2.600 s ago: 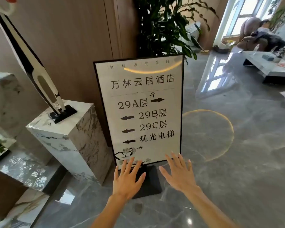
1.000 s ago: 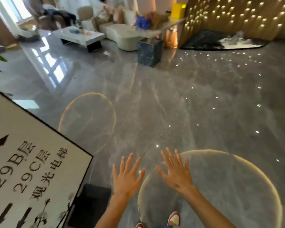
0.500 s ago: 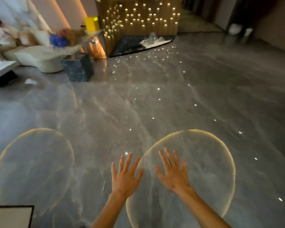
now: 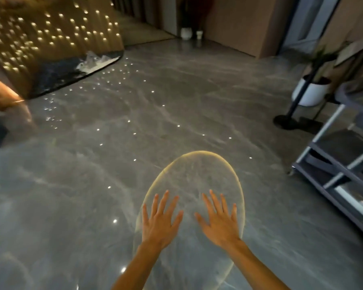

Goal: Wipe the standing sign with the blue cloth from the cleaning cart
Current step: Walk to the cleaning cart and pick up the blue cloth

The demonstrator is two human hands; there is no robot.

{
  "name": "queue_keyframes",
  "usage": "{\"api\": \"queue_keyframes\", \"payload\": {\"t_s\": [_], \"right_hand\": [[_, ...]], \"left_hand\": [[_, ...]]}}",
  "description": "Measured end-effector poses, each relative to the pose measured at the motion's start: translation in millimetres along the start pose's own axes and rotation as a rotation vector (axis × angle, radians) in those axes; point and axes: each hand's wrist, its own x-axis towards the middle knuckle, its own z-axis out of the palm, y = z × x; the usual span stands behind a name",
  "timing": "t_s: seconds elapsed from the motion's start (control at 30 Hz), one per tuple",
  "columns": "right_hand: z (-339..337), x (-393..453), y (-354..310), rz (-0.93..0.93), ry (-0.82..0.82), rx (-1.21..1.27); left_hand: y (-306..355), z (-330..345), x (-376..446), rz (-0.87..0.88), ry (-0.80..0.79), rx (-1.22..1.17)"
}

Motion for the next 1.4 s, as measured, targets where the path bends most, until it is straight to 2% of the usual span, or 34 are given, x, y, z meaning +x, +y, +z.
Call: {"api": "queue_keyframes", "payload": {"t_s": [0.27, 0.73, 1.03, 1.4], "right_hand": [[-21.0, -43.8, 109.1, 0.282, 0.107, -0.014], [-59.8, -94.2, 231.8, 0.765, 0.241, 0.065], [-79.9, -77.0, 279.7, 0.996, 0.32, 0.119], [-99.5, -93.4, 355.1, 1.166, 0.32, 0.151]], "left_hand": [[108.7, 9.1, 38.1, 0.283, 0.015, 0.076], [295.5, 46.0, 98.8, 0.803, -0.083, 0.089], [379.5, 72.6, 161.1, 0.993, -0.184, 0.097], [480.6, 98.3, 172.3, 1.163, -0.237, 0.147]]}}
